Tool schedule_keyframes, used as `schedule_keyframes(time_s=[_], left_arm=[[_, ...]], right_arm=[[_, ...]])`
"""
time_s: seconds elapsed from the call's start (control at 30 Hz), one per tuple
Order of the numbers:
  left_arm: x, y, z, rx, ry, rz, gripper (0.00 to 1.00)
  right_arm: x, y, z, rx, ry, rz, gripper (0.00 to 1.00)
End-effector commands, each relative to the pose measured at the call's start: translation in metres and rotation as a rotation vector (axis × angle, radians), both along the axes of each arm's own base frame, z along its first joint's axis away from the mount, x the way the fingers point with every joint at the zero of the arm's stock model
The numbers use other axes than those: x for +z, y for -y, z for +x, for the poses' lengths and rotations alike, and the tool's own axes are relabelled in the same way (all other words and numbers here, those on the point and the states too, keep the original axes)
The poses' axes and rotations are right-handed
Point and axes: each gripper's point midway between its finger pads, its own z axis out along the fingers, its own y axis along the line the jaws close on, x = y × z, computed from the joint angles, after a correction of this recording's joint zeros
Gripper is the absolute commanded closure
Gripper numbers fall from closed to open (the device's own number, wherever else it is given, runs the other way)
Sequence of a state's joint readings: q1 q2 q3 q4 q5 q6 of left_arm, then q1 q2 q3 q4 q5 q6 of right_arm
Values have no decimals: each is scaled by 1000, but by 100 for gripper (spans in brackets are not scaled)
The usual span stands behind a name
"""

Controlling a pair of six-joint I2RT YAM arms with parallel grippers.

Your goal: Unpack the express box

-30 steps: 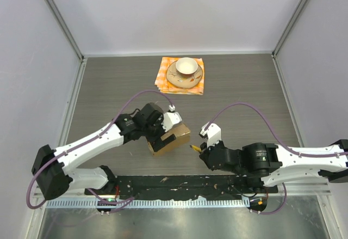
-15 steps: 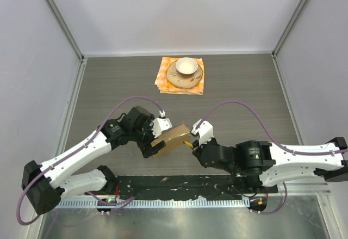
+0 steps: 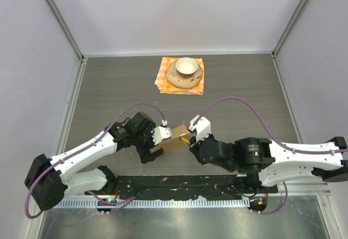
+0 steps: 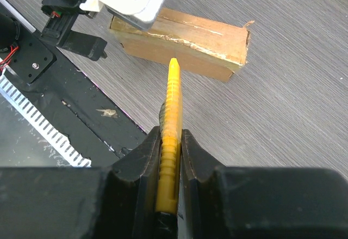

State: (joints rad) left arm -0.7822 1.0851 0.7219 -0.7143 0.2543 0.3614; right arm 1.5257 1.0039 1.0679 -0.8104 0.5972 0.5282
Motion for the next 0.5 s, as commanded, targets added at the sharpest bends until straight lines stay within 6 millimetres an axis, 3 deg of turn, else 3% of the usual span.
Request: schedule_keyframes(time_s=[0.0,0.2,0.33,0.47], left_arm=[[-5,15,12,-20,30,-51,0],[-12,19,20,-18,51,-50,0],[-22,17,21,-10,-2,-16,11],[-14,17,30,-5,-26,8,20]], right_arm=[[18,-5,5,-10,19,39,99],[17,-3,8,-15,21,32,99],[15,1,14,-24,29,21,99],[9,7,31,-50,51,-8,99]])
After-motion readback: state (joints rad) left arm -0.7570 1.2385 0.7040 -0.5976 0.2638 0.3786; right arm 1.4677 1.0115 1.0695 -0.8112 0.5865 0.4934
